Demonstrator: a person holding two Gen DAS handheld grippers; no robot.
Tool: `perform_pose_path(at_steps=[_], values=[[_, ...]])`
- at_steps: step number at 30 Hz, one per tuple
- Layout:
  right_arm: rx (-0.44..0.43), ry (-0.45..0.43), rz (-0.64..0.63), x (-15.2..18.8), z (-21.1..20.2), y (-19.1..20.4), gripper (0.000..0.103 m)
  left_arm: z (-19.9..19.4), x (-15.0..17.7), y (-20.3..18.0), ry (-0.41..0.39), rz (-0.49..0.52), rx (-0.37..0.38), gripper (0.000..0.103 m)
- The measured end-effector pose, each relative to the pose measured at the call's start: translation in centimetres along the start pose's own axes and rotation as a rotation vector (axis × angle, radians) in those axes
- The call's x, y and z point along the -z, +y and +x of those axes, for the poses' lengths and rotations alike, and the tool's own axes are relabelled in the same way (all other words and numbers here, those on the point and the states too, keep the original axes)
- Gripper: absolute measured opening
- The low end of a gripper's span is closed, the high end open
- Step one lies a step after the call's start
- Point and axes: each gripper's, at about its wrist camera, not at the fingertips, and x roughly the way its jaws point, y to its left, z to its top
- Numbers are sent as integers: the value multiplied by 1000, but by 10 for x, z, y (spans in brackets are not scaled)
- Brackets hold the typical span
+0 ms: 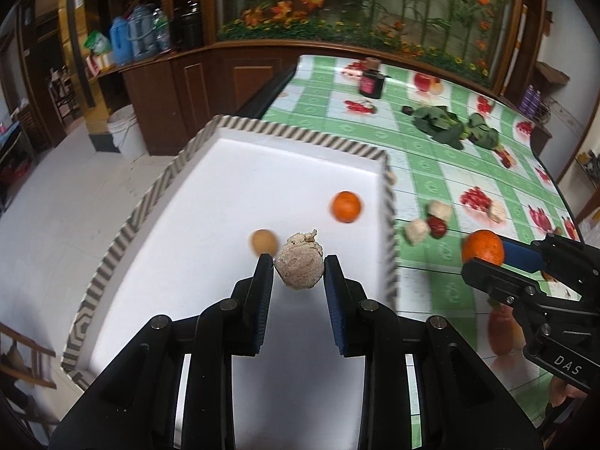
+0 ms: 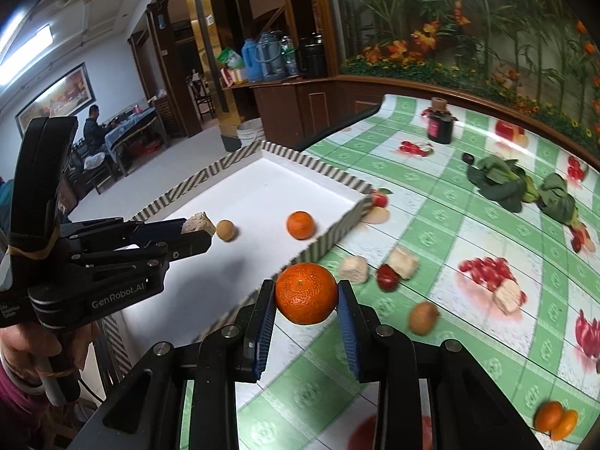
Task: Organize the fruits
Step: 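Carry the orange and bun into the white tray and open both tools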
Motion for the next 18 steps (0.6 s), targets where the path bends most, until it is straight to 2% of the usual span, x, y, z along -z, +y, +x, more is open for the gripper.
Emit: perform_pose_path(at_steps=[11,18], values=[[-36,33,-51,-24,46,22,32,12,6,42,35,-56,-54,27],[-56,106,-41,-29,87,24,31,26,7,48,69,-69,-60,27]])
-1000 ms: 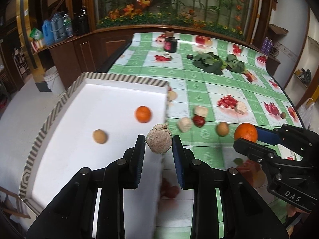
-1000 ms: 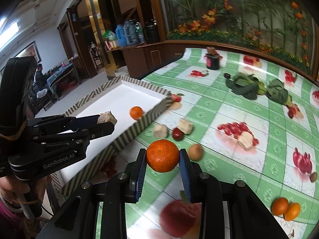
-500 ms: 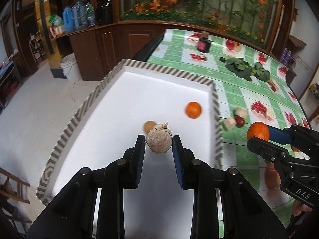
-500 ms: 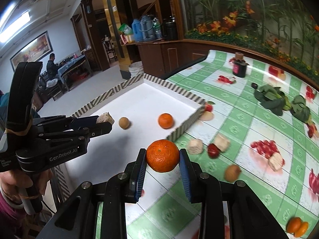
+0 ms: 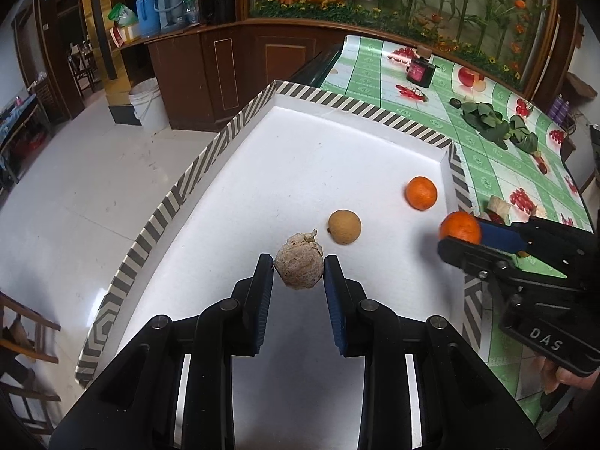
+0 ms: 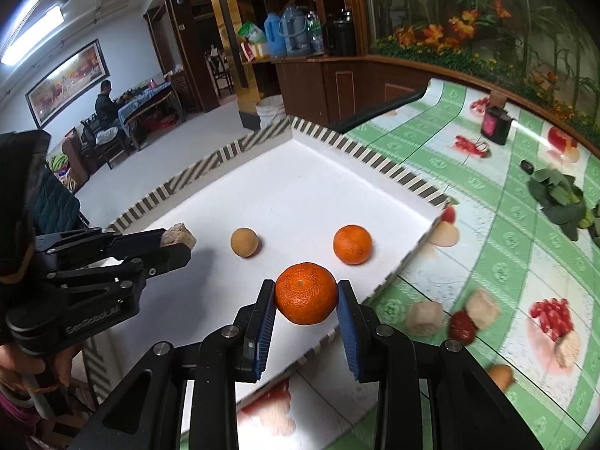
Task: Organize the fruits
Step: 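Carry the orange and bun into the white tray and open both tools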
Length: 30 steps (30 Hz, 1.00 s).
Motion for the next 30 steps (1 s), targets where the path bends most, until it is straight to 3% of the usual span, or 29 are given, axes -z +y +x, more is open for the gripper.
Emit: perform_pose_path(at_steps=[17,20,22,24,30], values=[[-15,36,-50,-8,32,10,32,11,1,2,38,-22,15,27],[-21,37,-65,-7,32,13,38,12,0,2,36,-30,28,28],[-31,29,-58,-6,29,14,43,13,1,2,40,-34,25,36],[-40,22,-44,-6,25,12,43,11,1,2,40,-42,32,53],[-34,-38,-10,0,-6,3,43,2,2,-7,15,-33,30,53]])
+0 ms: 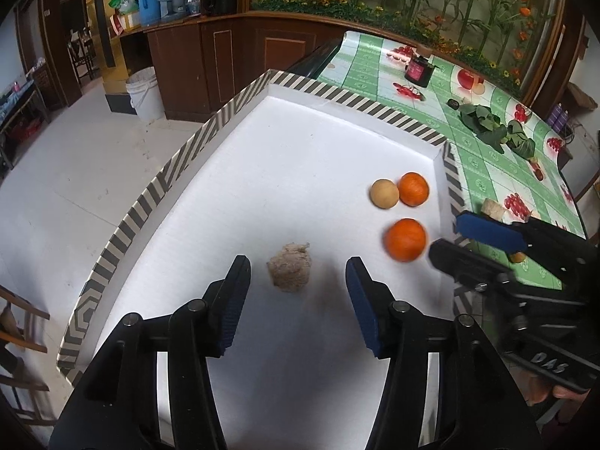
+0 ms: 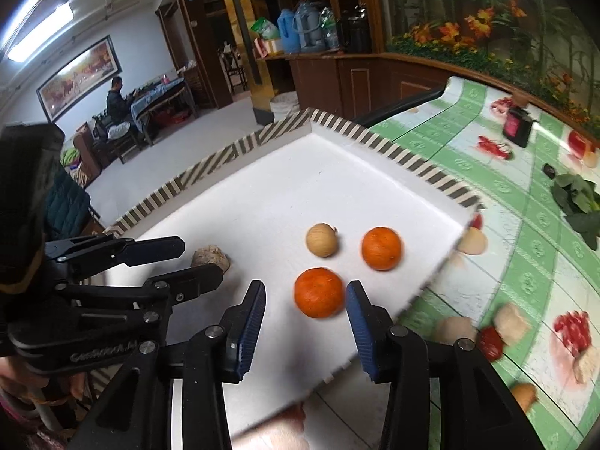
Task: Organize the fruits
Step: 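Carry the orange and bun into the white tray and open both tools, then grasp a beige cylindrical block with the right tool while the left tool grasps a tan cube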
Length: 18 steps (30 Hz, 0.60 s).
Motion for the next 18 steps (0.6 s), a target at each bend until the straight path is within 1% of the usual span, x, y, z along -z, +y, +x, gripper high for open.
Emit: perform_pose_path(at_steps=[4,8,13,18], values=[[12,-34,27,7,-23,-8,43,-7,2,-16,-14,33,6,53],[30,-46,48,16,-39,-15,43,-14,2,-29,-28,53,25,53],[76,-53,79,32,-59,-35,43,-23,3,-46,-40,71,56,53],[140,-45,133,57,-80,-65,43,-25,5,-64,-35,98,87,53]])
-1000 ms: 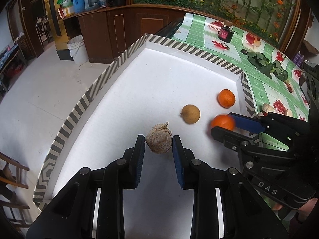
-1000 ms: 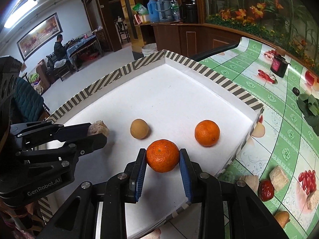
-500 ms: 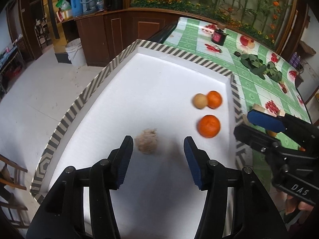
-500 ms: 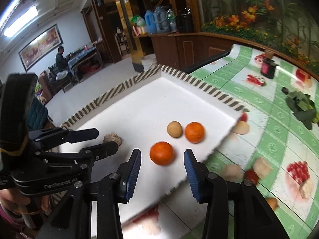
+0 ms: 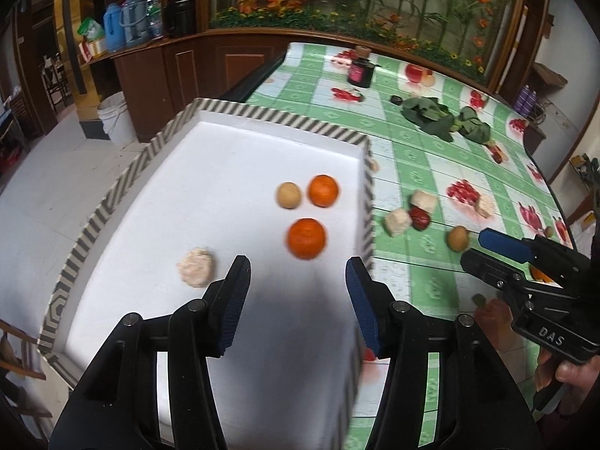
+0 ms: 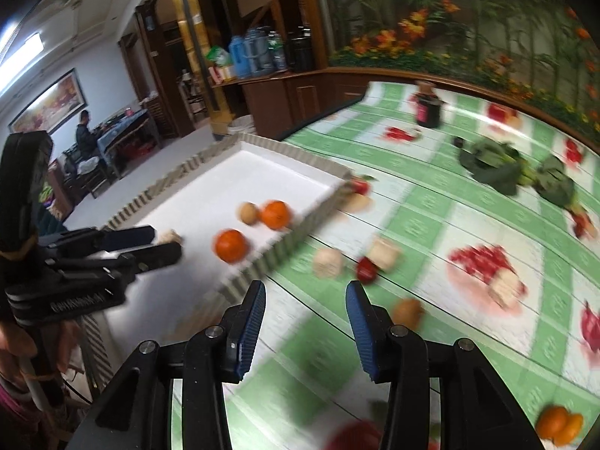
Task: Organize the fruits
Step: 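Grasp a beige cylindrical block with the right tool while the left tool grasps a tan cube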
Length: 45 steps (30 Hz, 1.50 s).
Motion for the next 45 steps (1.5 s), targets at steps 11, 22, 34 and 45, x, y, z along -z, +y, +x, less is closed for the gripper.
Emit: perform_pose_path(at_steps=[11,22,34,45], values=[[70,43,87,23,-2,-54,43,7,-5,-42,19,67,58,53],[-64,66,182,-28,39,-65,43,15,-7,-58,34,116,75,53],[-104,111,230,-42,86,-72,29,33,-15,-65,62,121,93,53],[-28,44,192,-25,46,-92,28,45,-25,-84,82,167,104,53]])
